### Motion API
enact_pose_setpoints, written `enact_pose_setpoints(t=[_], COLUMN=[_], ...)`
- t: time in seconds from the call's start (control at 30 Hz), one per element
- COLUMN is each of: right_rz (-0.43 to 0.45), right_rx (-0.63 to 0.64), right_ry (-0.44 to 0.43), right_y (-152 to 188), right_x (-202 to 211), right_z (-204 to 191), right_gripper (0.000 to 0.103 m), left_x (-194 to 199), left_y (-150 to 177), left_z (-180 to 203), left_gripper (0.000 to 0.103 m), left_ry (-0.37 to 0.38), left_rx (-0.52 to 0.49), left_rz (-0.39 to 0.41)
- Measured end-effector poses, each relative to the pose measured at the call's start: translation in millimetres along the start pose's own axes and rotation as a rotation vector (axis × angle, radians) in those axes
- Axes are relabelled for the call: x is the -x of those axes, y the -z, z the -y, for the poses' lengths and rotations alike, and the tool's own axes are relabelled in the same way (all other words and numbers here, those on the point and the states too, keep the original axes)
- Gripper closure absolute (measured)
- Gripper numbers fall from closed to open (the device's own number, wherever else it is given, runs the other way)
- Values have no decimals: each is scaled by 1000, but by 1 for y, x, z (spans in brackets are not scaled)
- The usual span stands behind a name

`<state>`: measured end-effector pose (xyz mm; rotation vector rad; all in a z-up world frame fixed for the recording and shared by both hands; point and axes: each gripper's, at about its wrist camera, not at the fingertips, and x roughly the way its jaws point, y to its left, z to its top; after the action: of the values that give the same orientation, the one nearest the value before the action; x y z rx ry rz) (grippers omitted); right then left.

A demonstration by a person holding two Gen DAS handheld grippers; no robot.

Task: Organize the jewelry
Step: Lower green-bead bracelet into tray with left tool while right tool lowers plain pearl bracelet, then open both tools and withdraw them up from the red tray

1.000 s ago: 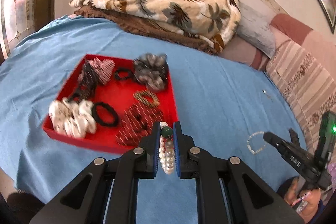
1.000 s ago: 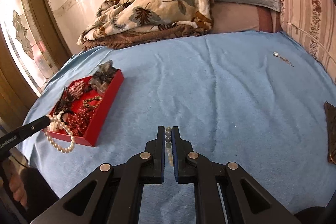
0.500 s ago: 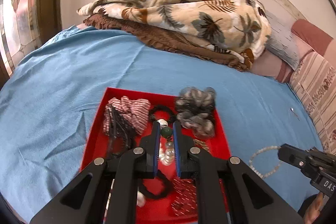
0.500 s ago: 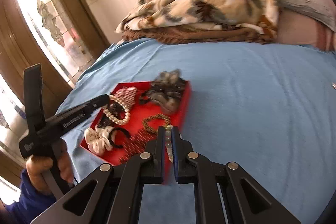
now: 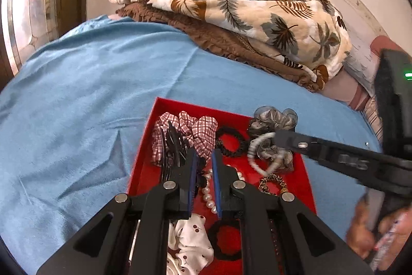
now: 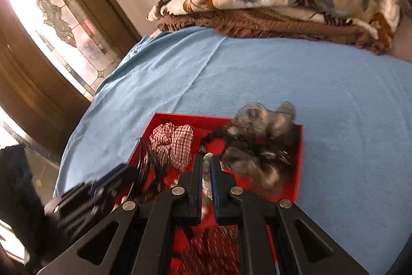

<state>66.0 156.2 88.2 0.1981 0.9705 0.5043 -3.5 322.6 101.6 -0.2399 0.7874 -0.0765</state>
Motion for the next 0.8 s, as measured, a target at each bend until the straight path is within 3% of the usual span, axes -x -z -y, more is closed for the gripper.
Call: enact_pose_setpoints(t=[0.23,0.43,0.57,0.7,0.8], right_rz=[-49,-43,-28,3,19], right_rx=[1,-2,30,54,72], right_ry=[43,77,108,140,154], right_y=[6,5,7,9,13], right_x=[-27,-23,-14,-1,10], right_z=[0,2,-2,-6,-8], right_gripper=[95,95,91,72,71], left_x=[0,7,9,13,19], left_y=[-1,0,0,1,2], left_z=[-4,-8,-8,-6,-6], left_gripper=[90,68,62,54,46], left_ry=[6,-7,-20,-44,-60], left_rx=[15,32,33,27,28], left_rz=[-4,20,32,56,83])
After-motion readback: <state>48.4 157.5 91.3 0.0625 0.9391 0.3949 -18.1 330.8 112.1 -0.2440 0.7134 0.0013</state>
